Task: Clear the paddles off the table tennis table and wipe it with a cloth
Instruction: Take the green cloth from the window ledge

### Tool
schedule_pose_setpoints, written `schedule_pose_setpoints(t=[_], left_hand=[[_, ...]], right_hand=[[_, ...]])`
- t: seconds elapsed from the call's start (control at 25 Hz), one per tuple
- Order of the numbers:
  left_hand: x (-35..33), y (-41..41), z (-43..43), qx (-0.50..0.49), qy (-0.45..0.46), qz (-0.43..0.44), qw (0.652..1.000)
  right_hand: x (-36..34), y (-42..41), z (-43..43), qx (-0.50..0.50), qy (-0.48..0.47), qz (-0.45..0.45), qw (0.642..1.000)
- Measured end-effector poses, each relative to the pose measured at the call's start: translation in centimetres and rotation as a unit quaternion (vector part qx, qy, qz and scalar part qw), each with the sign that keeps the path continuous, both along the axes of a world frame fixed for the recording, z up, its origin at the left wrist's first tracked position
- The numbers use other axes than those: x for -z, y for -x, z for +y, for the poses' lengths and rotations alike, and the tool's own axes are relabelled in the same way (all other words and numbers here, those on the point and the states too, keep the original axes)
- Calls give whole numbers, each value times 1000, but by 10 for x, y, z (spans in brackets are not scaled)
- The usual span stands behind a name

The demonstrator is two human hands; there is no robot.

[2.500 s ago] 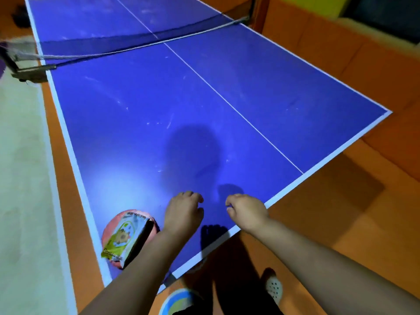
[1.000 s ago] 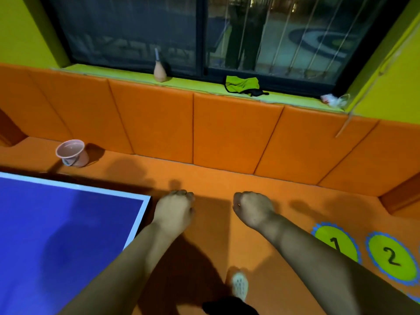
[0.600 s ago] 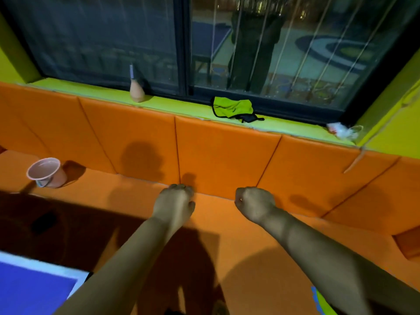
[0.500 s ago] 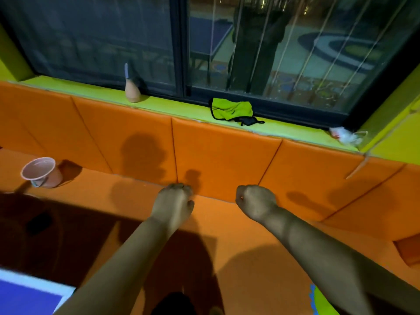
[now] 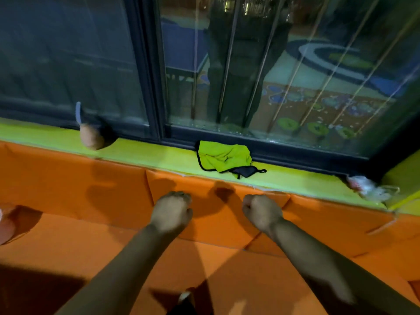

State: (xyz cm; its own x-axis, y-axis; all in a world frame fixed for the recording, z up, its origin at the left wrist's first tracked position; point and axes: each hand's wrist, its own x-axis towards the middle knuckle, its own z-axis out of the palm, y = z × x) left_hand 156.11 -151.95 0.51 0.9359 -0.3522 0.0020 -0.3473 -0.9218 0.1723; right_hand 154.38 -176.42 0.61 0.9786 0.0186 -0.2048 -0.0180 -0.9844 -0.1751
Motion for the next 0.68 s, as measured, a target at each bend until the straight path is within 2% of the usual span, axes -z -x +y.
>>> schedule_pose_setpoints(t=[0.08,0.32,0.52,0.68], left_hand=[[-2,-45,-3,7,-10,-6,1000],[7,-130,-20,35,47,12,998],[22,-167,-35,-27,36,40,998],[33,-183,-49,-77,56,44,995]], right_hand=[[-4,-38,-6,30,-16,-22,999],[14,-132,-30,140,-90,-58,984],[36,-210,-46,199,-155,-38,967],[57,-243,-52,208,-103,-7,973]])
